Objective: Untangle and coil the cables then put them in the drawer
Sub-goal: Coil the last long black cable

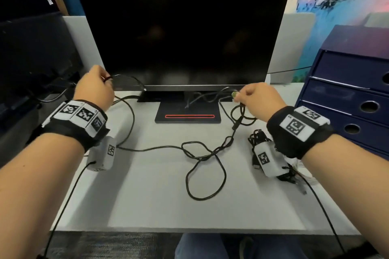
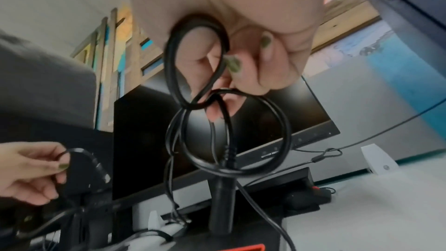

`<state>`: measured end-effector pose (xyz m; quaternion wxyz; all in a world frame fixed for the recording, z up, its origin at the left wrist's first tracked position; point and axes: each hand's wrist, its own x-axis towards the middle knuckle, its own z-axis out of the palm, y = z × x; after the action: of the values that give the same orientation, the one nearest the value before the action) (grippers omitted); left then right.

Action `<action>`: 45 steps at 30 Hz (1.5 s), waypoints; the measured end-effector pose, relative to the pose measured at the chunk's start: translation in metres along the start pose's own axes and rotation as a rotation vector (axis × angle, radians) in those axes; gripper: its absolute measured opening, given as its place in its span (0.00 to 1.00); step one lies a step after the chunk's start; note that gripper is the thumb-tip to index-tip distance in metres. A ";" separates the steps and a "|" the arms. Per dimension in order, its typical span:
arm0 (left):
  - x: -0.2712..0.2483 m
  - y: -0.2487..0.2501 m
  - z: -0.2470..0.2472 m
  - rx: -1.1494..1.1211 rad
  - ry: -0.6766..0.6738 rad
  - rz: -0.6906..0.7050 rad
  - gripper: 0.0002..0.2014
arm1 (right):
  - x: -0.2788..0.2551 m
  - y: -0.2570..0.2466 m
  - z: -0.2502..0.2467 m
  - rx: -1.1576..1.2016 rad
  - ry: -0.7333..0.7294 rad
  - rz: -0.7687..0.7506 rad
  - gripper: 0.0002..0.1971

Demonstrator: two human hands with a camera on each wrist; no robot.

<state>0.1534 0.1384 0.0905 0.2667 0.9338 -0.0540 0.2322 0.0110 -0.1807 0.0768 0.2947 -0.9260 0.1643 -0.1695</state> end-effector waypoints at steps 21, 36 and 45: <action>-0.082 0.078 0.016 -0.112 -0.519 0.429 0.10 | -0.021 -0.008 -0.021 0.535 0.027 -0.084 0.16; -0.133 0.119 0.022 -0.316 -0.470 0.461 0.18 | -0.077 -0.018 -0.008 1.016 -0.148 -0.089 0.13; -0.173 0.107 -0.002 -0.699 -0.394 0.451 0.18 | -0.097 -0.025 -0.004 1.054 -0.113 -0.025 0.11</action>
<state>-0.0249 0.0449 0.0626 0.4929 0.7792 -0.3808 0.0705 -0.0719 -0.1239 0.0735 0.7267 -0.6617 0.0297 -0.1822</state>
